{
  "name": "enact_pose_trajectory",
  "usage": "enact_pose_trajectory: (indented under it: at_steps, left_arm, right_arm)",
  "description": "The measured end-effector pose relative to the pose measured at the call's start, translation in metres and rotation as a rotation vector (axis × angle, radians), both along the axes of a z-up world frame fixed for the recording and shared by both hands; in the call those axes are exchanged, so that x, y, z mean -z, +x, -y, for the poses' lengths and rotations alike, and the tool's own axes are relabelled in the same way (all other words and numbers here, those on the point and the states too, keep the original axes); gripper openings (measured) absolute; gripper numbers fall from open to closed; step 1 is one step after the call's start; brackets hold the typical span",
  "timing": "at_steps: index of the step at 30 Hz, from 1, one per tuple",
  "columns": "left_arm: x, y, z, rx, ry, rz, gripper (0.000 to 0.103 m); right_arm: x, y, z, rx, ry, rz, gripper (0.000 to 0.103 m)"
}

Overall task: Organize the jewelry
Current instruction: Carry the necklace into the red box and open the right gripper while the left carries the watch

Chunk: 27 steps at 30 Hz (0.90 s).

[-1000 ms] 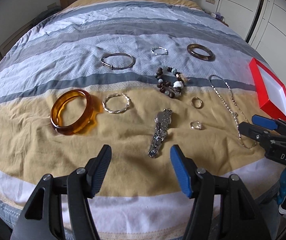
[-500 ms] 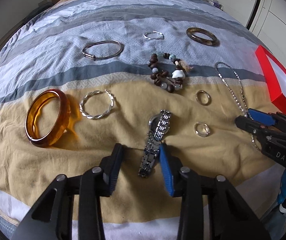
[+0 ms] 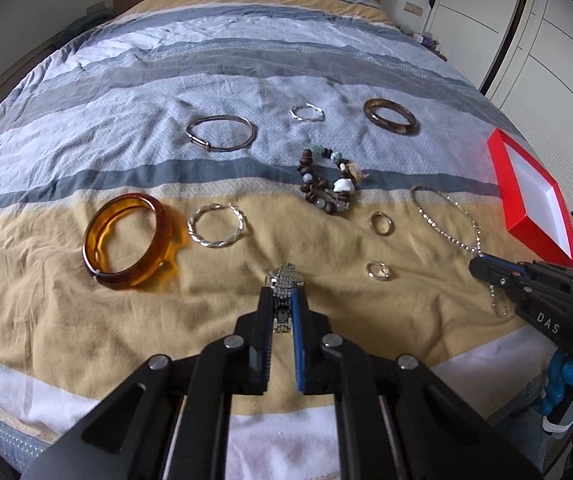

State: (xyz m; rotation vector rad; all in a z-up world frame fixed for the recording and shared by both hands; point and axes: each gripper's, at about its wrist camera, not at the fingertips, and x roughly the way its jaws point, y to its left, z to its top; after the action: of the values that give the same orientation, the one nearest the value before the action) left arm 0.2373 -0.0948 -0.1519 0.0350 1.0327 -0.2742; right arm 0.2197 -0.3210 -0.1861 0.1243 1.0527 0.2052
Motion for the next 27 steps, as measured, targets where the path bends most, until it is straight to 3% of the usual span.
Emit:
enact_pose_trajectory:
  at_steps: [8, 14, 22, 27]
  left_arm:
    - [-0.042, -0.032, -0.023, -0.027, -0.017, 0.053, 0.008]
    - [-0.077, -0.051, -0.009, 0.010, -0.019, 0.102, 0.008]
    - [-0.121, -0.056, 0.070, 0.152, -0.066, 0.158, 0.008]
    - [-0.131, -0.043, 0.141, 0.264, -0.103, 0.166, 0.008]
  right_arm:
    - [-0.046, -0.033, -0.002, 0.008, 0.038, 0.076, 0.006]
    - [-0.082, -0.060, 0.014, 0.041, 0.062, 0.152, 0.006]
    - [-0.125, -0.085, 0.079, 0.142, 0.031, 0.252, 0.006]
    - [-0.130, -0.084, 0.130, 0.221, -0.010, 0.263, 0.006]
